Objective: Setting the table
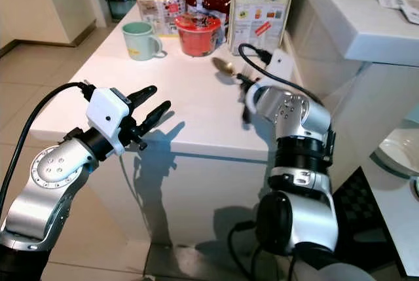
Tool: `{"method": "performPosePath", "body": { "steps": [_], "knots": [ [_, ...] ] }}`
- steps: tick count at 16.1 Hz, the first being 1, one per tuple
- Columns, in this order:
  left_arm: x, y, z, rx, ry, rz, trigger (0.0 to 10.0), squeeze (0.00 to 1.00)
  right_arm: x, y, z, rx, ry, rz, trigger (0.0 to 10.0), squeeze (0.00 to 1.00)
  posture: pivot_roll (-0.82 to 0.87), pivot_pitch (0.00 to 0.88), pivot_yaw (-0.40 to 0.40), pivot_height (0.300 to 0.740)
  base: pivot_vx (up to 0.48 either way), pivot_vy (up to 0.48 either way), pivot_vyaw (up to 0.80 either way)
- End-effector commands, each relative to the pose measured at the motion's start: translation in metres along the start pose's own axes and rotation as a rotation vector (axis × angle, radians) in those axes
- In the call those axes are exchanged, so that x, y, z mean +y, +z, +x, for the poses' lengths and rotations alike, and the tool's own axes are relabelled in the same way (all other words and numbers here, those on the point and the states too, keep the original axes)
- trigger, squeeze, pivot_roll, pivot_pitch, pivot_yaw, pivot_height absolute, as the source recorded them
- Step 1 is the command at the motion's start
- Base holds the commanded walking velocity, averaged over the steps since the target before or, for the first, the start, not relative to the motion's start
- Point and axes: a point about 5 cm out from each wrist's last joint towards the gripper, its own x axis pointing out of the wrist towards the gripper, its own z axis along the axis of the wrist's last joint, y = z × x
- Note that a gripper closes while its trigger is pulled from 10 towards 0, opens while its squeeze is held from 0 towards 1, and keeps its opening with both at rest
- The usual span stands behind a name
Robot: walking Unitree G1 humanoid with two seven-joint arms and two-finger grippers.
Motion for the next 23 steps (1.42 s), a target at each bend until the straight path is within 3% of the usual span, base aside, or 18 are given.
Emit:
{"method": "performPosePath", "body": {
  "steps": [1,4,8,10,14,17,18,20,23],
  "knots": [
    [0.004,0.003,0.002,-0.004,0.005,0.026,10.0,0.0,0.008,0.009,-0.006,-0.019,0.06,0.054,0.0,0.0,0.0,0.0,-0.005,0.74,0.0,0.0,0.0],
    [0.005,0.004,0.003,-0.008,0.0,0.029,10.0,0.0,0.009,0.006,-0.01,0.004,0.086,0.082,0.0,0.0,0.0,0.0,0.003,0.74,0.0,0.0,0.0],
    [0.004,0.004,0.004,-0.006,-0.018,0.034,10.0,0.0,-0.001,0.006,-0.02,0.003,-0.026,-0.24,0.0,0.0,0.0,0.0,0.012,0.74,0.0,0.0,0.0],
    [0.004,0.003,0.005,-0.004,-0.029,0.041,10.0,0.0,-0.004,0.012,-0.023,-0.029,-0.102,-0.508,0.0,0.0,0.0,0.0,0.018,0.74,0.0,0.0,0.0],
    [0.004,0.003,0.005,-0.003,-0.031,0.046,10.0,0.0,-0.003,0.012,-0.023,-0.034,-0.096,-0.573,0.0,0.0,0.0,0.0,0.018,0.74,0.0,0.0,0.0],
    [0.004,0.002,0.005,0.008,-0.041,0.051,10.0,0.0,-0.006,-0.01,-0.019,0.074,-0.085,-0.787,0.0,0.0,0.0,0.0,0.017,0.74,0.0,0.0,0.0],
    [0.003,0.001,0.005,0.011,-0.043,0.052,10.0,0.0,-0.004,-0.018,-0.017,0.09,-0.047,-0.803,0.0,0.0,0.0,0.0,0.017,0.74,0.0,0.0,0.0],
    [0.004,0.001,0.005,0.012,-0.042,0.054,10.0,0.0,0.02,-0.025,-0.02,0.067,0.173,-0.605,0.0,0.0,0.0,0.0,0.017,0.74,0.0,0.0,0.0],
    [0.005,0.002,0.005,0.007,-0.036,0.055,10.0,0.0,0.031,-0.006,-0.024,-0.032,0.327,-0.222,0.0,0.0,0.0,0.0,0.014,0.74,0.0,0.0,0.0]
  ]
}}
